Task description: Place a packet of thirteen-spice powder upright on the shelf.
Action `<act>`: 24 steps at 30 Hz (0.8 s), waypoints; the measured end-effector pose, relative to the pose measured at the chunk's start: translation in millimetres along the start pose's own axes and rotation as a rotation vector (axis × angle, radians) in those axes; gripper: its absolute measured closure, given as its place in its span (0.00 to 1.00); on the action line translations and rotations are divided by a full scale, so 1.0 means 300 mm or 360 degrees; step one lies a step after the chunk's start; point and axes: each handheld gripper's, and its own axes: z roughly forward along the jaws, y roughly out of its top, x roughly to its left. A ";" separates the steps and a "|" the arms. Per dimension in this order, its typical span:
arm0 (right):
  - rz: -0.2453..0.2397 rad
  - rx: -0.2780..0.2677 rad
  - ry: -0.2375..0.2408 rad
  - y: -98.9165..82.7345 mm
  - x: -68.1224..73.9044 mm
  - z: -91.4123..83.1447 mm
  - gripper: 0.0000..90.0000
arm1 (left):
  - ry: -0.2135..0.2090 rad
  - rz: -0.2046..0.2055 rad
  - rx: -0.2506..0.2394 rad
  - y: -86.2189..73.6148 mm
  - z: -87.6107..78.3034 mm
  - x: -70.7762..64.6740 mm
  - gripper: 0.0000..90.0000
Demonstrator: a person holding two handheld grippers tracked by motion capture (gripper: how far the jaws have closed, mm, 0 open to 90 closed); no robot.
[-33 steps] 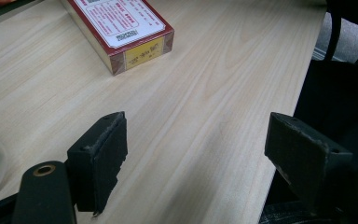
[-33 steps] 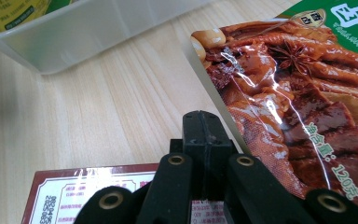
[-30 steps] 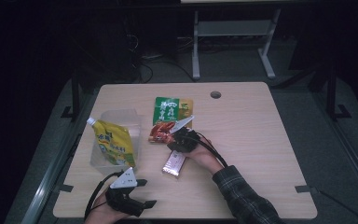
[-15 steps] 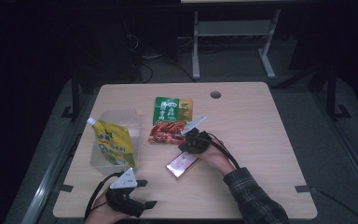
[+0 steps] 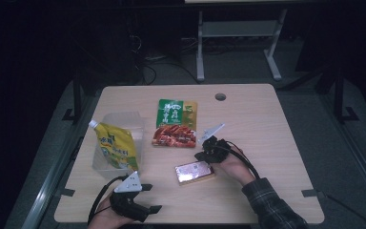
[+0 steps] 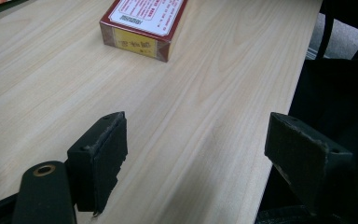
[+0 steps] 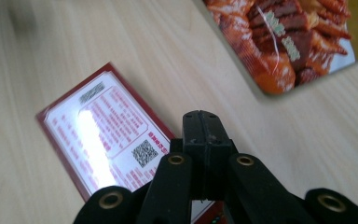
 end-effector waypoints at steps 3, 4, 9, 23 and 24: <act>-0.0003 0.0000 -0.0001 -0.030 0.013 -0.021 1.00 | -0.0006 0.0013 0.0010 0.002 0.004 0.000 0.23; 0.0000 -0.0002 -0.0002 -0.037 0.016 -0.025 1.00 | -0.0007 0.0012 0.0008 0.004 0.007 0.000 0.23; 0.0082 -0.0065 -0.0009 -0.066 0.017 -0.063 0.90 | -0.0030 0.0042 0.0019 0.023 0.031 0.006 0.23; 0.0232 -0.0215 -0.0161 -0.226 0.029 -0.209 0.41 | -0.0061 0.0103 -0.0055 0.103 0.122 0.047 0.24; 0.0235 -0.0220 -0.0167 -0.237 0.032 -0.217 0.41 | -0.0069 0.0092 -0.0059 0.109 0.132 0.050 0.24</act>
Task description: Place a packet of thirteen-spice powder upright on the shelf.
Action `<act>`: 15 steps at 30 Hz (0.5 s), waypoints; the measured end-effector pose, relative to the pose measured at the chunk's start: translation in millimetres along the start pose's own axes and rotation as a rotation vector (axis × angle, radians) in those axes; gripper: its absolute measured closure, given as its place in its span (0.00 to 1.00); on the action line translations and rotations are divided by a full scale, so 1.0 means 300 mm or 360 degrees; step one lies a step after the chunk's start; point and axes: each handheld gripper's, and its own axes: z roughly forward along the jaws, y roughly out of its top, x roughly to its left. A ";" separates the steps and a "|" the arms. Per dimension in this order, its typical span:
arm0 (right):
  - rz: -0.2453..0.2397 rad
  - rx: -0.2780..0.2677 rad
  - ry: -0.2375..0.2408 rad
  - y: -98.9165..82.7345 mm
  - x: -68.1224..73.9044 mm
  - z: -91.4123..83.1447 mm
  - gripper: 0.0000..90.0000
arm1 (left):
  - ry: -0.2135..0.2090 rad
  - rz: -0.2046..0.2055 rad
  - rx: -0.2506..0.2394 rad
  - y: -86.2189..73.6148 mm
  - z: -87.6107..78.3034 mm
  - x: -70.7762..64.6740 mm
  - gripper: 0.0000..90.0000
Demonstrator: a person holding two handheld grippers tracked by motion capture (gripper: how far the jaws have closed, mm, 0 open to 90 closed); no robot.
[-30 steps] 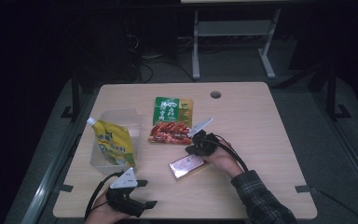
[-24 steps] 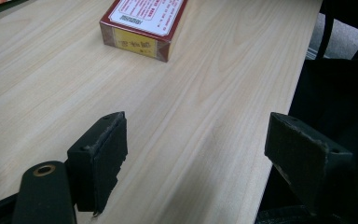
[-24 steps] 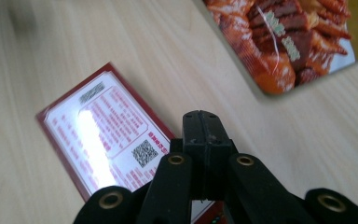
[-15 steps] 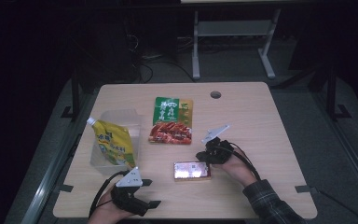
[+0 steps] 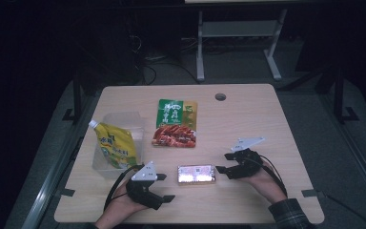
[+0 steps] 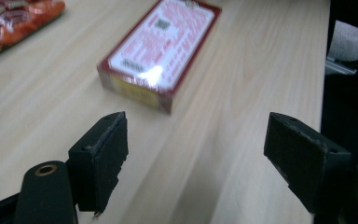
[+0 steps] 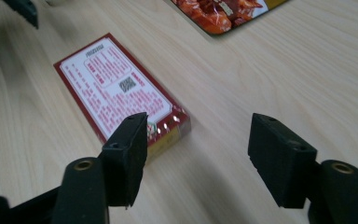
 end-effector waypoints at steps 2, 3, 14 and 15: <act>0.0017 0.0000 0.0002 -0.019 0.001 -0.015 0.40 | 0.0010 0.0013 0.0009 0.010 0.018 0.008 0.24; 0.0012 0.0001 0.0003 -0.032 0.001 -0.023 0.40 | 0.0016 0.0023 0.0022 0.015 0.023 0.011 0.23; 0.0015 -0.0014 0.0038 -0.111 0.016 -0.074 0.39 | 0.0061 0.0085 0.0027 0.089 0.095 0.040 0.21; 0.0014 -0.0011 0.0035 -0.114 0.015 -0.077 0.39 | 0.0063 0.0079 0.0023 0.091 0.103 0.041 0.20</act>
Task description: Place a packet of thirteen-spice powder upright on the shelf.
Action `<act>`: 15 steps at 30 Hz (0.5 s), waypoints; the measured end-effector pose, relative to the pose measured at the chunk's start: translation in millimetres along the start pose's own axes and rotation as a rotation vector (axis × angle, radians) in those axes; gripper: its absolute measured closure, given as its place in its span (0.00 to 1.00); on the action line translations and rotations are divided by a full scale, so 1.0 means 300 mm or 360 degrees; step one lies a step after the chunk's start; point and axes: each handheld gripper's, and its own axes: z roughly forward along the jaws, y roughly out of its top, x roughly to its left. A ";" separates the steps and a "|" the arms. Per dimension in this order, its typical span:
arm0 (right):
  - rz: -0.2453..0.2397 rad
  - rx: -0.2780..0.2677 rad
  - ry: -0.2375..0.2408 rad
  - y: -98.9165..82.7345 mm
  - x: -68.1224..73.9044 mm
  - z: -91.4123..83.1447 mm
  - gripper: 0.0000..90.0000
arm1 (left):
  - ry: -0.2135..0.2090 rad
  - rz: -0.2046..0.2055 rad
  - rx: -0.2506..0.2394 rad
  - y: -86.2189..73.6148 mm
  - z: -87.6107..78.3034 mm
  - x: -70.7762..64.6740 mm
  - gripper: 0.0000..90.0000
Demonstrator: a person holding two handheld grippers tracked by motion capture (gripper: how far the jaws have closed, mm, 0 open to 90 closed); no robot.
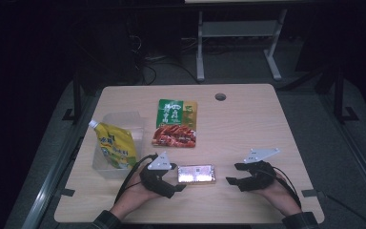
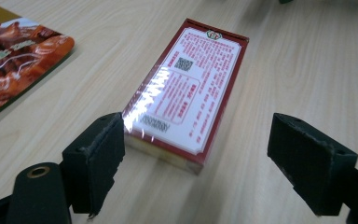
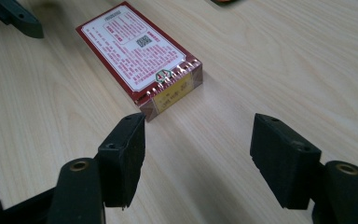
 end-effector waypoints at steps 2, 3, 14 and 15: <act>0.0002 -0.0003 0.0000 -0.003 -0.002 -0.002 0.39 | 0.0004 0.0008 0.0022 0.005 0.013 0.010 0.20; -0.0002 -0.0008 0.0002 -0.002 -0.003 -0.002 0.39 | 0.0014 0.0004 0.0020 0.007 0.019 0.014 0.20; -0.0004 -0.0009 0.0026 -0.002 -0.007 -0.003 0.40 | -0.0012 0.0038 0.0103 0.024 0.074 0.042 0.18; -0.0004 -0.0011 0.0027 -0.002 -0.007 -0.003 0.40 | -0.0017 0.0028 0.0100 0.022 0.078 0.038 0.18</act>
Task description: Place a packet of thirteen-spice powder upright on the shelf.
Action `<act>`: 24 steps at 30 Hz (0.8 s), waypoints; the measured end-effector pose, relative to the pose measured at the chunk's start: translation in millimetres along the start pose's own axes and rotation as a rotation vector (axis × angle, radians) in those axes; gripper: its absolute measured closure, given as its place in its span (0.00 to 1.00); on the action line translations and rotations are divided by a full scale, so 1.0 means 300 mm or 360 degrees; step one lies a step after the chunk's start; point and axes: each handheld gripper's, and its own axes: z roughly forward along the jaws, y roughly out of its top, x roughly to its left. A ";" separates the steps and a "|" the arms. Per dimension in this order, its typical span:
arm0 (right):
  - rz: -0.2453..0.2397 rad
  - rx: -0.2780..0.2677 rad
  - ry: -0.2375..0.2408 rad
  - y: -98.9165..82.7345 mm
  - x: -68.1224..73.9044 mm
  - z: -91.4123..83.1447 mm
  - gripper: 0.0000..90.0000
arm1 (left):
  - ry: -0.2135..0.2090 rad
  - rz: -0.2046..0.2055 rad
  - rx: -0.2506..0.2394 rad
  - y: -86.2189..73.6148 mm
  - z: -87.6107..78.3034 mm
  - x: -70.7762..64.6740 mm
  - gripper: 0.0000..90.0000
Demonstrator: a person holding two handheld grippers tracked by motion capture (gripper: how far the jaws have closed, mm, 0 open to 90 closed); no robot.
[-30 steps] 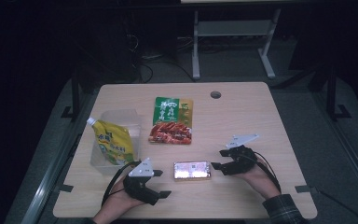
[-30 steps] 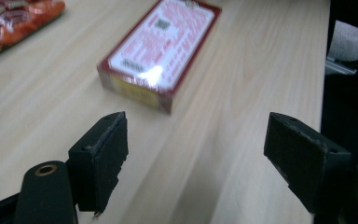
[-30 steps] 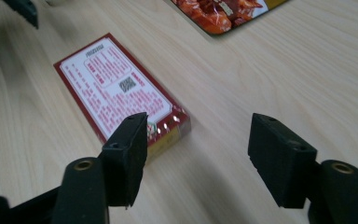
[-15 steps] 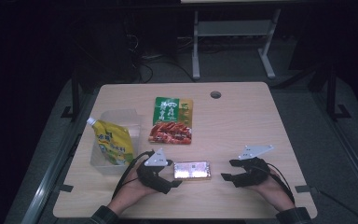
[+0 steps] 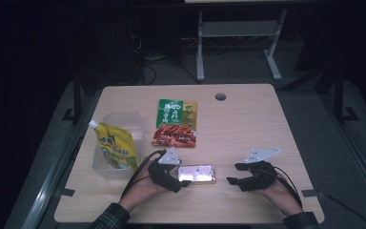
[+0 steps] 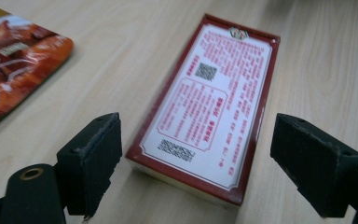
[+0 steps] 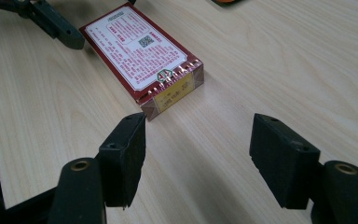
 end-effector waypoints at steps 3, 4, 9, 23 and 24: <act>-0.0003 -0.0009 -0.0001 -0.001 -0.003 0.000 0.40 | -0.0008 0.0010 0.0016 -0.001 -0.002 -0.005 0.18; 0.0001 -0.0008 0.0001 -0.001 -0.004 -0.001 0.40 | -0.0010 0.0012 0.0022 -0.002 -0.002 -0.007 0.18; -0.0004 -0.0013 0.0004 0.000 -0.005 -0.003 0.40 | -0.0035 0.0033 0.0091 -0.011 0.006 -0.022 0.18; -0.0005 -0.0023 0.0013 -0.004 -0.014 0.007 0.39 | -0.0020 0.0081 0.0142 -0.019 0.008 -0.030 0.34; -0.0013 -0.0025 0.0011 -0.004 -0.015 0.009 0.39 | -0.0017 0.0083 0.0141 -0.019 0.009 -0.031 0.35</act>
